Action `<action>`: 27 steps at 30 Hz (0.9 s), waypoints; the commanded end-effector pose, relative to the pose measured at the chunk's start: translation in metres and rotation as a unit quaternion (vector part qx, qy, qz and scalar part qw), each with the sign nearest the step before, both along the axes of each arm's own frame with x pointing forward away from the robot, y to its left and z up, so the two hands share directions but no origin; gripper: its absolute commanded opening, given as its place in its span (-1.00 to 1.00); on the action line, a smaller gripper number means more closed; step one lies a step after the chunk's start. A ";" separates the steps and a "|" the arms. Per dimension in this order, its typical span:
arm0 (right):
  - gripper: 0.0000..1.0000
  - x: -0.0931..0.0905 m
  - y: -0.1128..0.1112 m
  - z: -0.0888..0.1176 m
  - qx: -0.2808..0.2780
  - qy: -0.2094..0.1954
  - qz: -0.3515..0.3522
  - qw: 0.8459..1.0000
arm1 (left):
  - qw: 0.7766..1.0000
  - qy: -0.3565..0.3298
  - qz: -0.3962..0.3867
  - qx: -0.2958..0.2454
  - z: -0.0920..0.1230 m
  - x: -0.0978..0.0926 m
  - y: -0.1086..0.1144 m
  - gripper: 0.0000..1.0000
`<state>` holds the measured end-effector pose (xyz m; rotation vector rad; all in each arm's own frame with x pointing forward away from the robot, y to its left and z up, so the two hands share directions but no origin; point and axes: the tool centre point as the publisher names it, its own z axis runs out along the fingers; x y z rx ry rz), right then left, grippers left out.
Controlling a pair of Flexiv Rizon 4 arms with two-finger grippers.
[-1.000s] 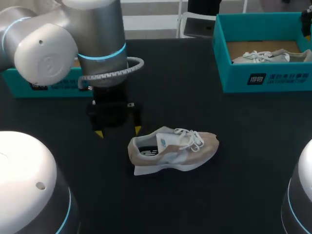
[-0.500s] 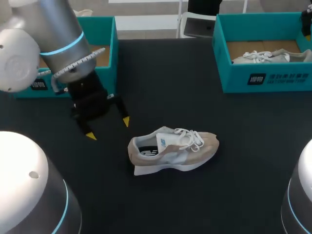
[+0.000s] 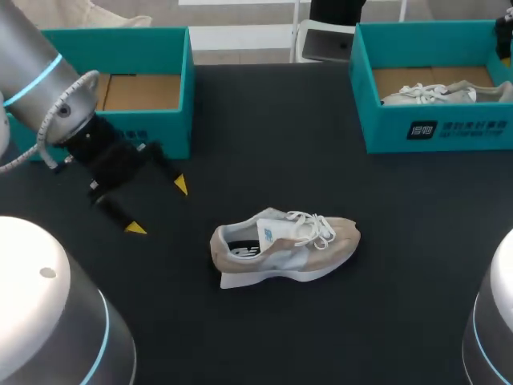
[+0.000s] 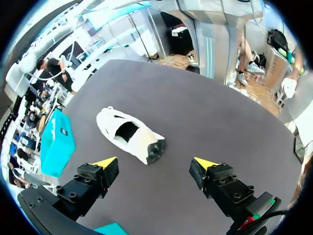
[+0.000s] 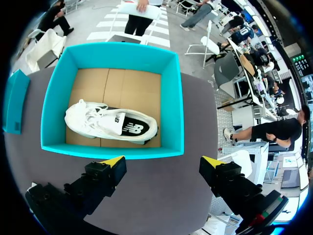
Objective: Take the shoe out of the shoebox, open the shoe tongue, remove and reinsert the insole, then place the shoe into the shoebox
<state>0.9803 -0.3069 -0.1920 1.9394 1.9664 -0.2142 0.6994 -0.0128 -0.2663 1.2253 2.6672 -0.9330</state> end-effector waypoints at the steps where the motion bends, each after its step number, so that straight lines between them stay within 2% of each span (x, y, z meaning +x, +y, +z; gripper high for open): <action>1: 1.00 -0.001 0.000 0.000 0.000 -0.001 0.000 1.000 | 0.955 0.007 0.221 -0.199 -0.014 -0.001 0.016 1.00; 4: 1.00 -0.001 0.000 0.000 0.000 -0.001 0.000 1.000 | 0.944 0.034 0.242 -0.223 -0.027 -0.007 0.027 1.00; 12: 1.00 -0.001 0.000 0.000 0.000 -0.001 0.000 1.000 | 0.925 0.091 0.279 -0.240 -0.065 -0.018 0.052 1.00; 17: 1.00 -0.001 0.000 0.000 0.000 -0.001 0.000 1.000 | 0.908 0.114 0.277 -0.292 -0.081 -0.018 0.058 1.00; 18: 1.00 -0.001 0.000 0.000 0.000 -0.001 0.000 1.000 | 0.899 0.125 0.279 -0.314 -0.085 -0.019 0.060 1.00; 27: 1.00 -0.001 0.000 0.000 0.000 -0.001 0.000 1.000 | 0.900 0.171 0.287 -0.281 -0.091 -0.026 0.065 1.00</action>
